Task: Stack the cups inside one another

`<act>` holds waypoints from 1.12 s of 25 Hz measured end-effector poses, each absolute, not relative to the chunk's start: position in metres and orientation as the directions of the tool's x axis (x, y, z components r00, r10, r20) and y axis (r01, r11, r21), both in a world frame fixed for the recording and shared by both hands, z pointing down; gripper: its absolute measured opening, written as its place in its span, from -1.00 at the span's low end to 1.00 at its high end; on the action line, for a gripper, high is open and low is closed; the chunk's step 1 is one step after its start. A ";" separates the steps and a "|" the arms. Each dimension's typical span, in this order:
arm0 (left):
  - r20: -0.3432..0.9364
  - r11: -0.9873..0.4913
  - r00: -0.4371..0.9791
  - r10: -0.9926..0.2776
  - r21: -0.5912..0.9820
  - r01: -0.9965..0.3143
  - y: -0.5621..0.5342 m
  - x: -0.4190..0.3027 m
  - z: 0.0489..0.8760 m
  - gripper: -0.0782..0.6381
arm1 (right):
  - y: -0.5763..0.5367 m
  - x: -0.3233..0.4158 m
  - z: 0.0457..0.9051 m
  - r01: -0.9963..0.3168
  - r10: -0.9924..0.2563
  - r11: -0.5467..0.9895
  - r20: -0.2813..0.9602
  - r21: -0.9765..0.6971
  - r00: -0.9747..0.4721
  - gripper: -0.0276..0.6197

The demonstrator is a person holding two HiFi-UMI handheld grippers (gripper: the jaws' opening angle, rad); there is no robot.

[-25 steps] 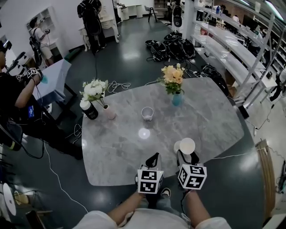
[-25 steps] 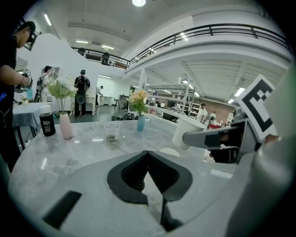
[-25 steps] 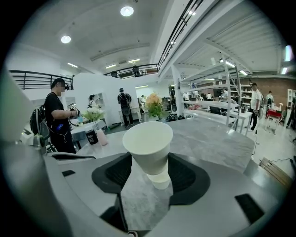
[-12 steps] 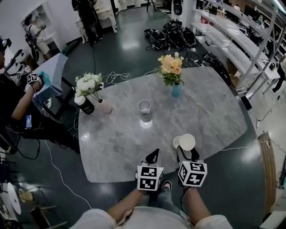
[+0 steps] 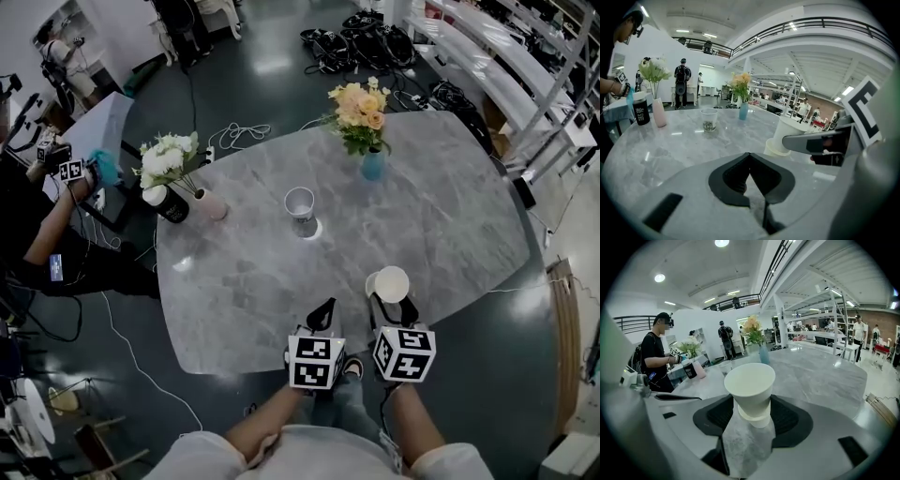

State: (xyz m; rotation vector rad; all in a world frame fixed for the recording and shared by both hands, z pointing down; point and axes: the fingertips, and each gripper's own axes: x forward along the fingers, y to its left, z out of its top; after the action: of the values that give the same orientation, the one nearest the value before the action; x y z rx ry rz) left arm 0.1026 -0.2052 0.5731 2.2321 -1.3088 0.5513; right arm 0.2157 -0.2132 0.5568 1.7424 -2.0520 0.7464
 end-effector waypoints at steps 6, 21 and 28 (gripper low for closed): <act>0.570 -0.413 0.457 -0.683 0.215 -0.885 -0.207 0.103 0.579 -0.79 | -0.213 0.218 0.562 -0.982 -0.794 0.113 0.581 -0.151 -0.181 -0.21; 0.582 -0.397 0.444 -0.682 0.216 -0.892 -0.202 0.097 0.586 -0.79 | -0.212 0.217 0.579 -0.984 -0.778 0.098 0.605 -0.151 -0.171 -0.17; 0.572 -0.401 0.448 -0.687 0.216 -0.890 -0.200 0.099 0.582 -0.79 | -0.206 0.217 0.572 -0.982 -0.785 0.098 0.593 -0.164 -0.177 -0.15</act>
State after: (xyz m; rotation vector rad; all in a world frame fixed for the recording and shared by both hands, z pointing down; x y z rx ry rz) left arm 0.0992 -0.1999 0.5820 2.2085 -1.3199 0.5462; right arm 0.2175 -0.2056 0.5722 1.7359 -2.0273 0.7623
